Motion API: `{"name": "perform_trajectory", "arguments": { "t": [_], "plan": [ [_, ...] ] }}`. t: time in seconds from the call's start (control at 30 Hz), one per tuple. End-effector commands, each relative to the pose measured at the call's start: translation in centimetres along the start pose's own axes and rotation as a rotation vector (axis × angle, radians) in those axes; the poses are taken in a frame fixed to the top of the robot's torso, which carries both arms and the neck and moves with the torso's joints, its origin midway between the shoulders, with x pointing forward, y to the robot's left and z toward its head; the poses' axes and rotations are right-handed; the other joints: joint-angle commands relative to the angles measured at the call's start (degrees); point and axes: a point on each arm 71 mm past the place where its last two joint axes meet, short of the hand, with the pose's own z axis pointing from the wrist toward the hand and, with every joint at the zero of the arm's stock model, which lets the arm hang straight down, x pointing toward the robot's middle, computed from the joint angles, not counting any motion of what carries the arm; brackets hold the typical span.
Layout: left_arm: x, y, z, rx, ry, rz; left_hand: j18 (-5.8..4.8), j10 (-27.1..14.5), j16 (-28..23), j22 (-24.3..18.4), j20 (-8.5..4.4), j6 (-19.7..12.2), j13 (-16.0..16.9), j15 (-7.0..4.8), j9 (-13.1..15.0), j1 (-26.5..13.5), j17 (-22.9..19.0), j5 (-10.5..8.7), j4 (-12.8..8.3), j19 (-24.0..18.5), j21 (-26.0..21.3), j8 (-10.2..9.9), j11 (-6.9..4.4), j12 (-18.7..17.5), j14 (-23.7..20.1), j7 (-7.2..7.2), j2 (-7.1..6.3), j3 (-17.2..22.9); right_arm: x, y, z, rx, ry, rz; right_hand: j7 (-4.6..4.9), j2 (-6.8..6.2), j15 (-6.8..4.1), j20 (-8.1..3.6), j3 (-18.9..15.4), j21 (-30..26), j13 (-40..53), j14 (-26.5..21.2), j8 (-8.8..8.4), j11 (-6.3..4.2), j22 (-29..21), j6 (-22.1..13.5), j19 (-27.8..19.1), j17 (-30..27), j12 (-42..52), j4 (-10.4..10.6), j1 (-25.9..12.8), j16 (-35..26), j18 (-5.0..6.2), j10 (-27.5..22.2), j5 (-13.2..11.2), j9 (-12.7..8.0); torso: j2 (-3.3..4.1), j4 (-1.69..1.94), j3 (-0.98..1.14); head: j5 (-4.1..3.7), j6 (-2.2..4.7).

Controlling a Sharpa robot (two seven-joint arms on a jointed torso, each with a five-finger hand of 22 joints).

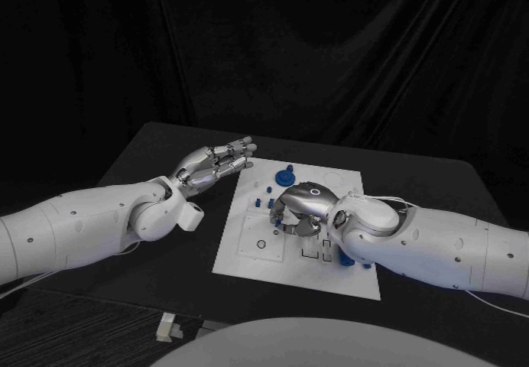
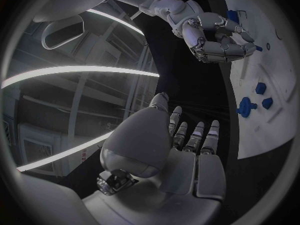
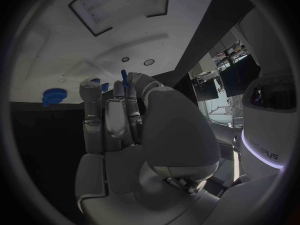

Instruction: Assemble the parts on the task board

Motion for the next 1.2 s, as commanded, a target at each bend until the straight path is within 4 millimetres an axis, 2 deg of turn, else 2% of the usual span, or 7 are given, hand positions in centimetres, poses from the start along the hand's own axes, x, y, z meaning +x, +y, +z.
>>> {"name": "perform_trajectory", "arguments": {
  "t": [0.03, 1.2],
  "plan": [
    [0.2, -1.0, 0.0, 0.153, 0.008, -0.017, -1.56, -0.1, -0.09, -0.54, -0.18, 0.08, -0.1, 0.08, -0.1, 0.39, 0.33, 1.09, -0.76, -0.88, 0.08, 0.16, 0.74, 0.83, -0.27, 0.14, 0.08, 1.11, 0.4, -0.1, 0.0, 0.024, 0.017, -0.002, 0.49, 1.8, 0.17, -0.24, 1.3, 0.57, 0.54, 0.36, 0.01, -0.85, 5.5, 0.29, 0.4, -0.06, -0.01, -1.1, 1.41, -0.12, -0.5, 2.2, 0.19, 1.37, 0.03, 0.01, 0.01, -0.05, 0.0],
    [0.3, -0.7, 0.1, 0.138, 0.018, -0.027, -1.67, -0.19, 0.21, -0.65, -0.14, 2.5, -0.1, 0.56, 0.2, 0.43, 0.39, 1.07, -0.72, -0.89, 0.02, 0.63, 1.23, 0.78, -0.15, 0.63, 0.24, 1.43, 2.1, 0.0, 0.2, 0.033, 0.05, 0.016, 0.52, 1.84, 0.18, -0.23, 1.36, 0.32, 0.53, 0.28, -0.21, -0.83, 5.44, 0.17, 0.28, -0.28, -0.11, -1.28, 1.53, -0.33, -0.44, 2.26, 0.29, 1.29, -0.01, 0.01, -0.01, 0.2, 0.0]
  ]
}}
